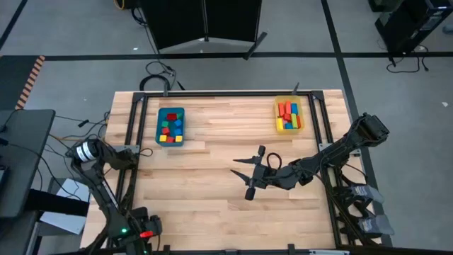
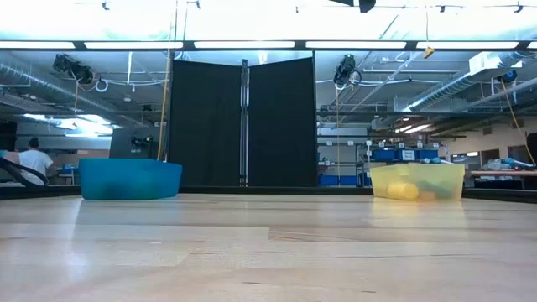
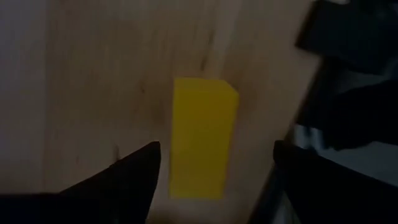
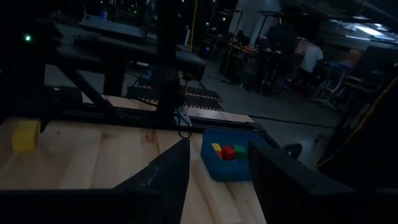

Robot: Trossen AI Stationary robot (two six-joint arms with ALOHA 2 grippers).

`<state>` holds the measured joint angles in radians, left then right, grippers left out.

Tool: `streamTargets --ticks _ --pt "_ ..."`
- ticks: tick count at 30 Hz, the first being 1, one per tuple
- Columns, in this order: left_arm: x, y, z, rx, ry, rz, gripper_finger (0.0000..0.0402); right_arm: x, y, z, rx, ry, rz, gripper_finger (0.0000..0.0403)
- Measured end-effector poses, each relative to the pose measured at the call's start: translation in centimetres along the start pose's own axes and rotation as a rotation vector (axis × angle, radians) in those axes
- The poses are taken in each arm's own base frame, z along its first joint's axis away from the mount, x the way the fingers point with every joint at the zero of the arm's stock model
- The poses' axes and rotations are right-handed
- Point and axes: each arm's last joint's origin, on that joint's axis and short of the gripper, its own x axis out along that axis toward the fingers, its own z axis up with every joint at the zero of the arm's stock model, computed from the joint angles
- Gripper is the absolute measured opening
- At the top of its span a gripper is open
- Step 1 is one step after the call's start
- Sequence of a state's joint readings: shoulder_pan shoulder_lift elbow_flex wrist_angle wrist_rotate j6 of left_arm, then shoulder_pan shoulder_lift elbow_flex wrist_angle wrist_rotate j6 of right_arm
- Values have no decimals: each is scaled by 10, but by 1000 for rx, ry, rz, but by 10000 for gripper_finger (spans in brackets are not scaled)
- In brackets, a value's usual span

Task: Sort blocks by size
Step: Put the large yellow block into the yellow bin

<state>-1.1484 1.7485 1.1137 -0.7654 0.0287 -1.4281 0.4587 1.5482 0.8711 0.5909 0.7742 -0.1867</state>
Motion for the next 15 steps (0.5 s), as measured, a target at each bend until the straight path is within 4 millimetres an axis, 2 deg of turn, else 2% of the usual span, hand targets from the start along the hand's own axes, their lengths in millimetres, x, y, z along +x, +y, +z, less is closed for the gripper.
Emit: streamTargets --ticks 5,9,12,15 --pt "21 0 1 -2 9 71 329 0 0 0 1 -1 1 172" --pt "29 0 2 -11 32 104 307 -1 1 1 6 -8 2 171" --pt "29 2 8 -31 32 110 255 -2 2 2 4 -15 6 172" --pt "29 3 16 -53 23 100 171 -4 4 4 -14 -27 13 171"
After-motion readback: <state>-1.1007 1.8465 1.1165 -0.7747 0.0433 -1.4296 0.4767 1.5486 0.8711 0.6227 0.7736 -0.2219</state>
